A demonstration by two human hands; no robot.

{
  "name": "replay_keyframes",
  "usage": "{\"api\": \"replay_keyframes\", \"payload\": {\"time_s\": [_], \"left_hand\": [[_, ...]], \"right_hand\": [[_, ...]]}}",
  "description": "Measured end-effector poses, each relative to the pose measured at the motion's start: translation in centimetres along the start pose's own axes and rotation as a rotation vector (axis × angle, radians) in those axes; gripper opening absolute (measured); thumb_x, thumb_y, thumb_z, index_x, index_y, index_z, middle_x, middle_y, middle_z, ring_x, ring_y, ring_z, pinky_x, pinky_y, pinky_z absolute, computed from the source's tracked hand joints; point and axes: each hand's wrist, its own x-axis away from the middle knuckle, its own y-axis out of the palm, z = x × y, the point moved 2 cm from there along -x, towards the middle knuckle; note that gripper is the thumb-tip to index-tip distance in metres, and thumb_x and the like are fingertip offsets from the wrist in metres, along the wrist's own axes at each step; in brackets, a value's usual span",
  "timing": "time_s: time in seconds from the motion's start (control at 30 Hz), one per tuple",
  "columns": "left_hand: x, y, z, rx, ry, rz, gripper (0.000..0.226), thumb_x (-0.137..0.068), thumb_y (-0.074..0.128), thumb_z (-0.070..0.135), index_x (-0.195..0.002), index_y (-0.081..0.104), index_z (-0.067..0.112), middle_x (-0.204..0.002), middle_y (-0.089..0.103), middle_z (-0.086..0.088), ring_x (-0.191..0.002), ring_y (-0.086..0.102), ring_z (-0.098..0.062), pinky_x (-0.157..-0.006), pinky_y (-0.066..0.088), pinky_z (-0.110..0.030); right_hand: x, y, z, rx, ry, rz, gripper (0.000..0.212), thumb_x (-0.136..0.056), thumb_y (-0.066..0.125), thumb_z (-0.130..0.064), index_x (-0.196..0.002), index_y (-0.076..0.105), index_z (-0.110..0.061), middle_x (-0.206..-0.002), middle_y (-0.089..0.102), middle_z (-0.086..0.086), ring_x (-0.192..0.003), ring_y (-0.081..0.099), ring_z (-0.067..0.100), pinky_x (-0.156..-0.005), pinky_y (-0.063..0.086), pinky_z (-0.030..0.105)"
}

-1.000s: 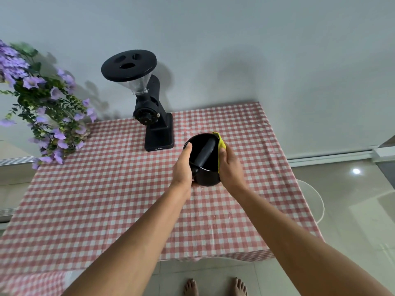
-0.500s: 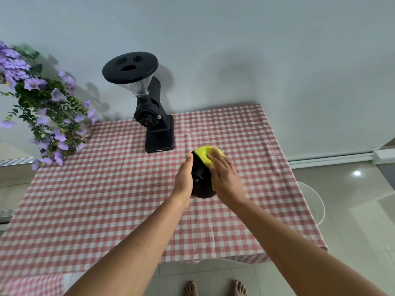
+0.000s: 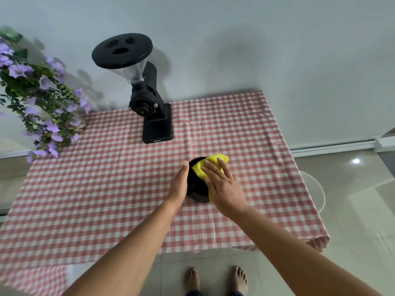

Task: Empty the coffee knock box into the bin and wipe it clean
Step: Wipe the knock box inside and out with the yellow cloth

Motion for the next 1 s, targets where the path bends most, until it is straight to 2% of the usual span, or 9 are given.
{"api": "replay_keyframes", "payload": {"time_s": [0.07,0.13,0.27,0.33,0.5,0.57,0.73,0.83,1.0], "left_hand": [[0.4,-1.1,-0.5,-0.093,0.032,0.131,0.079,-0.087,0.02,0.078,-0.126,0.065,0.026,-0.115,0.066,-0.001,-0.107,0.062,-0.019,-0.094,0.053,-0.037],[1.3,-2.6,-1.1,-0.13,0.056,0.238,0.08,-0.087,0.021,0.076,-0.127,0.064,0.023,-0.115,0.065,0.001,-0.104,0.062,-0.02,-0.084,0.053,-0.032],[3.7,-4.3,-3.0,-0.118,0.046,0.201,0.033,-0.097,0.057,0.049,-0.126,0.063,0.034,-0.112,0.073,0.007,-0.098,0.073,-0.017,-0.074,0.061,-0.028],[4.5,-3.8,-3.5,-0.06,0.035,0.142,0.028,-0.095,0.069,0.03,-0.117,0.062,0.045,-0.105,0.077,0.01,-0.091,0.077,-0.014,-0.07,0.062,-0.026],[4.7,-3.0,-3.8,0.063,0.003,0.225,0.024,-0.091,0.074,0.016,-0.113,0.073,0.025,-0.091,0.081,0.007,-0.082,0.078,-0.012,-0.068,0.062,-0.022],[4.8,-3.1,-3.8,0.116,-0.01,0.224,0.021,-0.09,0.076,0.015,-0.109,0.074,0.024,-0.089,0.081,0.006,-0.082,0.079,-0.014,-0.066,0.06,-0.019],[4.9,-3.2,-3.3,0.24,-0.06,0.221,0.016,-0.086,0.08,0.01,-0.097,0.077,0.021,-0.087,0.081,0.0,-0.081,0.079,-0.016,-0.064,0.058,-0.017],[4.7,-3.1,-3.1,0.247,-0.072,0.223,0.013,-0.085,0.08,0.01,-0.094,0.077,0.02,-0.087,0.081,0.001,-0.081,0.079,-0.015,-0.064,0.058,-0.017],[4.5,-3.4,-3.2,0.256,-0.088,0.21,0.013,-0.086,0.08,0.011,-0.092,0.078,0.022,-0.087,0.081,0.002,-0.083,0.079,-0.014,-0.064,0.059,-0.018]], "right_hand": [[0.3,0.0,0.0,0.074,-0.037,-0.03,0.05,-0.107,0.023,-0.043,-0.153,0.036,-0.029,-0.162,0.024,-0.017,-0.154,-0.005,0.013,-0.123,0.018,0.037],[0.3,0.0,-0.3,0.103,-0.036,-0.039,0.05,-0.107,0.024,-0.04,-0.153,0.036,-0.026,-0.163,0.025,-0.014,-0.154,-0.004,0.017,-0.123,0.021,0.039],[0.1,0.0,-1.0,0.164,-0.001,-0.056,0.052,-0.106,0.022,-0.041,-0.154,0.033,-0.025,-0.164,0.022,-0.012,-0.154,-0.003,0.02,-0.121,0.026,0.042],[0.2,0.2,-1.4,0.207,0.017,-0.062,0.052,-0.106,0.021,-0.041,-0.155,0.031,-0.025,-0.165,0.019,-0.012,-0.154,-0.004,0.021,-0.12,0.026,0.042],[0.8,0.7,-2.2,0.315,-0.07,-0.093,0.061,-0.102,0.005,-0.047,-0.156,0.027,-0.029,-0.165,0.013,-0.012,-0.152,-0.016,0.022,-0.122,-0.001,0.042],[1.3,0.8,-2.3,0.327,-0.18,-0.125,0.066,-0.099,0.001,-0.049,-0.155,0.03,-0.029,-0.164,0.017,-0.011,-0.152,-0.013,0.018,-0.124,-0.003,0.044],[0.1,-0.6,-0.9,0.446,-0.212,-0.122,0.052,-0.106,0.016,-0.039,-0.155,0.031,-0.03,-0.163,0.025,-0.01,-0.153,-0.008,0.016,-0.121,-0.016,0.044],[-0.7,-0.5,-1.9,0.425,-0.14,-0.097,0.065,-0.1,0.003,-0.044,-0.153,0.035,-0.027,-0.163,0.026,-0.01,-0.153,-0.01,0.016,-0.121,-0.015,0.044],[0.4,0.1,-2.6,0.368,-0.325,-0.166,0.067,-0.1,0.004,-0.046,-0.153,0.036,-0.022,-0.161,0.032,-0.004,-0.151,-0.002,0.015,-0.121,-0.012,0.038]]}}
